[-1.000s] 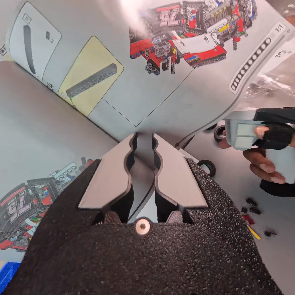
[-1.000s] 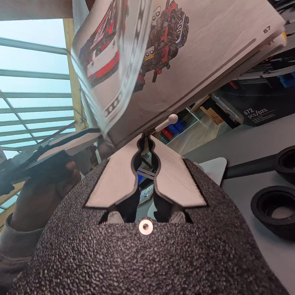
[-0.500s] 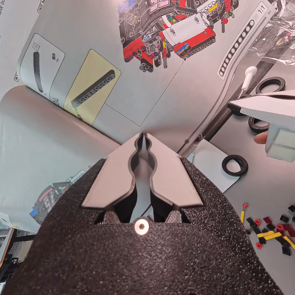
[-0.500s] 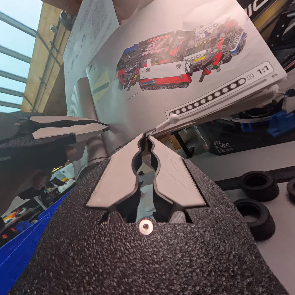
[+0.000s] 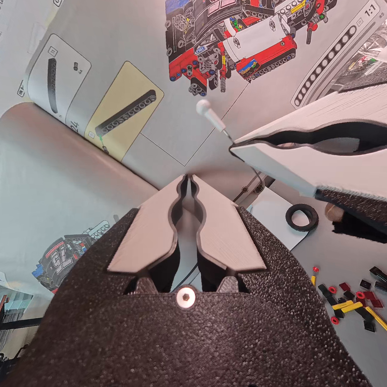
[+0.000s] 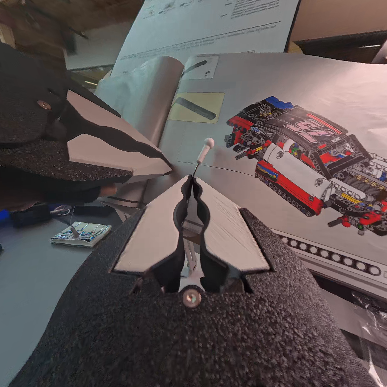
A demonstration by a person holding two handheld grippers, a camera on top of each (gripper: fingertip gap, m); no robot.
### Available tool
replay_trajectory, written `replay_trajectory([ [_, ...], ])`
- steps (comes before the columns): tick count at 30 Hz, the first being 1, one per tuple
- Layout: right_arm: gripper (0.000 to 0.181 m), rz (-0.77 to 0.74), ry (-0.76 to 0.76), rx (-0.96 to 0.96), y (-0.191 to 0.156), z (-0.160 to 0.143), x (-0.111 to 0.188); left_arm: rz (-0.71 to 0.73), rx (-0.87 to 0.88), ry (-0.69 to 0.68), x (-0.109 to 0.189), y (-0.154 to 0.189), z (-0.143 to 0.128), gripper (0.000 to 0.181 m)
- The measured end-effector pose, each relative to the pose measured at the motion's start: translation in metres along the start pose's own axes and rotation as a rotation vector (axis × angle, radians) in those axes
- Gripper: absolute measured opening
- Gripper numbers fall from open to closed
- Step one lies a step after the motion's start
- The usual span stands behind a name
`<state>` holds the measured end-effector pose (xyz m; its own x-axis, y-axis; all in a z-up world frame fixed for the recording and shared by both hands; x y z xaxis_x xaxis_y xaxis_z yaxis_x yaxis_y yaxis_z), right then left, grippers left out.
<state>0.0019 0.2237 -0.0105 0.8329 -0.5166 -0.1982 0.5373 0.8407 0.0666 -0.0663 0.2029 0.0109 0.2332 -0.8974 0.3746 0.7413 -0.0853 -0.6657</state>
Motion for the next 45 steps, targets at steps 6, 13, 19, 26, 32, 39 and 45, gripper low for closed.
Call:
replay_trajectory([
  [6,0.000,0.037,-0.114,0.240,-0.023,-0.002,-0.017,-0.004,0.013,0.029,0.001,0.000,-0.002,0.001],
  [13,0.001,0.038,-0.152,0.183,-0.022,-0.002,-0.014,-0.036,0.208,0.241,0.030,-0.002,-0.010,0.021],
  [19,0.016,0.064,-0.142,0.139,-0.018,-0.004,0.003,-0.108,0.560,0.341,0.063,-0.016,-0.076,0.023],
  [26,0.014,-0.107,-0.215,0.102,0.009,-0.021,0.015,-0.151,0.819,0.300,0.058,-0.036,-0.148,0.028],
  [32,0.030,-0.186,-0.219,0.160,0.017,-0.021,0.012,-0.124,0.823,0.289,0.050,-0.039,-0.166,0.031],
  [39,0.028,-0.174,-0.218,0.119,0.026,-0.024,0.006,-0.082,0.794,0.305,0.049,-0.041,-0.170,0.027],
  [45,0.024,-0.171,-0.212,0.132,0.024,-0.024,0.006,-0.030,0.765,0.313,0.050,-0.044,-0.174,0.027],
])
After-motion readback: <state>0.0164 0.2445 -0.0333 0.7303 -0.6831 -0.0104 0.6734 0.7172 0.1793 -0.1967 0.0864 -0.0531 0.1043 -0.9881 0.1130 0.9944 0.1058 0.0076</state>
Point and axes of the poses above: each gripper's, where its closed fingertips meet, x back along the fingers, z out of its top, y = z × x across the jaws, the point moved 5 cm from there along x, back along the fingers, and after that the axes turned 1 degree about -y, right-handed, at the moved point
